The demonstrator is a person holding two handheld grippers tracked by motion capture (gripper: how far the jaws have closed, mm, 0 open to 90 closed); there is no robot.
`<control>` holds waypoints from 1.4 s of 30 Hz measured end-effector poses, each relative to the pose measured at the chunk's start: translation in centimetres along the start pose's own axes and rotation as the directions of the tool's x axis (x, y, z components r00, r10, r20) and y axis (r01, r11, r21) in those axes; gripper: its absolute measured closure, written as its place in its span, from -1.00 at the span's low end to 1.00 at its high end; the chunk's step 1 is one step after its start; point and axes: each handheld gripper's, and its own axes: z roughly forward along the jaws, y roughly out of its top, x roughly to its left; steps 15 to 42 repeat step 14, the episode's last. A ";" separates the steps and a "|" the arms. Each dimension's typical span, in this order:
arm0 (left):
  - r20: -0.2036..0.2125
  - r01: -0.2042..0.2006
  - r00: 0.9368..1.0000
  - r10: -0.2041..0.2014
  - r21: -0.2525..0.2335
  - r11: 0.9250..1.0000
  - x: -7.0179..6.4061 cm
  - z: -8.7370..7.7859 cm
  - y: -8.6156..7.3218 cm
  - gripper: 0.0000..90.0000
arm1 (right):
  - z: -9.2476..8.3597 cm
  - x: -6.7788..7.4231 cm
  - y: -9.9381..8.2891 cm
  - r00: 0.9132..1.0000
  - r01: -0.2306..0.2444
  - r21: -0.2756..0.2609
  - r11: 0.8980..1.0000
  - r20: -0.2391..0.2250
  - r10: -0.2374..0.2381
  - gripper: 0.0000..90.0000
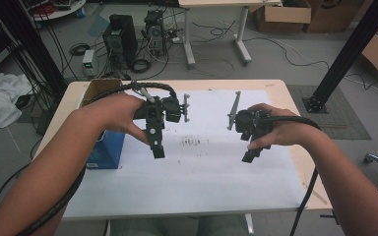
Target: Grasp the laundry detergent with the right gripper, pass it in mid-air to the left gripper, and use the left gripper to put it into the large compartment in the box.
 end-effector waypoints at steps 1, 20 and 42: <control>0.002 0.000 1.000 0.000 0.002 1.000 0.0 -0.1 0.1 -1.00 | 0.0 0.0 0.0 1.000 -0.002 0.002 1.000 -0.002 0.002 -0.60; 0.003 -0.009 1.000 0.009 0.004 1.000 0.3 0.2 0.7 -1.00 | -0.1 -0.2 -0.3 1.000 -0.010 -0.004 1.000 -0.004 0.010 -0.60; 0.003 -0.009 1.000 0.009 0.004 1.000 0.3 0.2 0.7 -1.00 | -0.1 -0.2 -0.3 1.000 -0.010 -0.004 1.000 -0.004 0.010 -0.60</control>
